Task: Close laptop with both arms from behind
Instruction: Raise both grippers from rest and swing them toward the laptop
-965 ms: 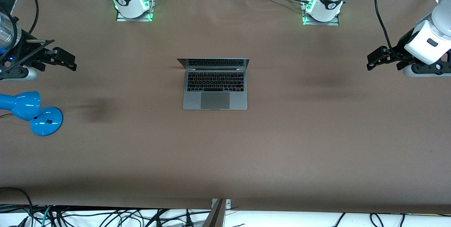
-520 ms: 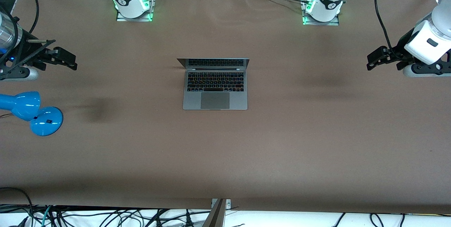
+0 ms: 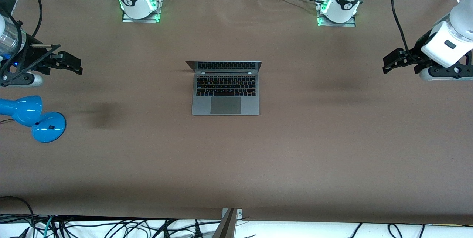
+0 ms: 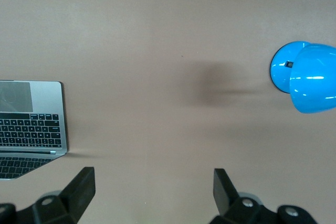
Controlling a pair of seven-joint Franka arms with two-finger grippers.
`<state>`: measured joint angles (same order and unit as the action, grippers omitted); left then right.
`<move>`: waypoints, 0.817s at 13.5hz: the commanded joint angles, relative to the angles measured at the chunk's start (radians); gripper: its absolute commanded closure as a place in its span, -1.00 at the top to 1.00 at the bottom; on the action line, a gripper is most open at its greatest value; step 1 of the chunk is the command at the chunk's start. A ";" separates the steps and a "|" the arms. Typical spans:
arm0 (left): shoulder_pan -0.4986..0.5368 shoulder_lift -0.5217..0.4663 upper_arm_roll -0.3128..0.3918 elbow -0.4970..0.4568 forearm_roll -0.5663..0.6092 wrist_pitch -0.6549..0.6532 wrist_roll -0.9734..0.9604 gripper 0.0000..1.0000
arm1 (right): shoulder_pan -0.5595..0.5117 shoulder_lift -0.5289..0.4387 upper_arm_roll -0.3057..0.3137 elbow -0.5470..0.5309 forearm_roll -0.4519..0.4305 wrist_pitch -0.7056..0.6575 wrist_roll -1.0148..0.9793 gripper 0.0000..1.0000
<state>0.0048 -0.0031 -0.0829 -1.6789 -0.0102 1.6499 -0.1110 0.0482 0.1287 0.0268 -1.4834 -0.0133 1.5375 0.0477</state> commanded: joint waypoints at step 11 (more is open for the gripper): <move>-0.002 -0.014 -0.189 -0.012 -0.051 -0.002 -0.222 1.00 | -0.010 0.038 -0.002 -0.008 0.195 -0.098 -0.028 0.98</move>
<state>-0.0020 -0.0032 -0.2614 -1.6802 -0.0293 1.6489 -0.3043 0.0455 0.1675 0.0257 -1.4856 0.1131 1.4704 0.0390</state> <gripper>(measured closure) 0.000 0.004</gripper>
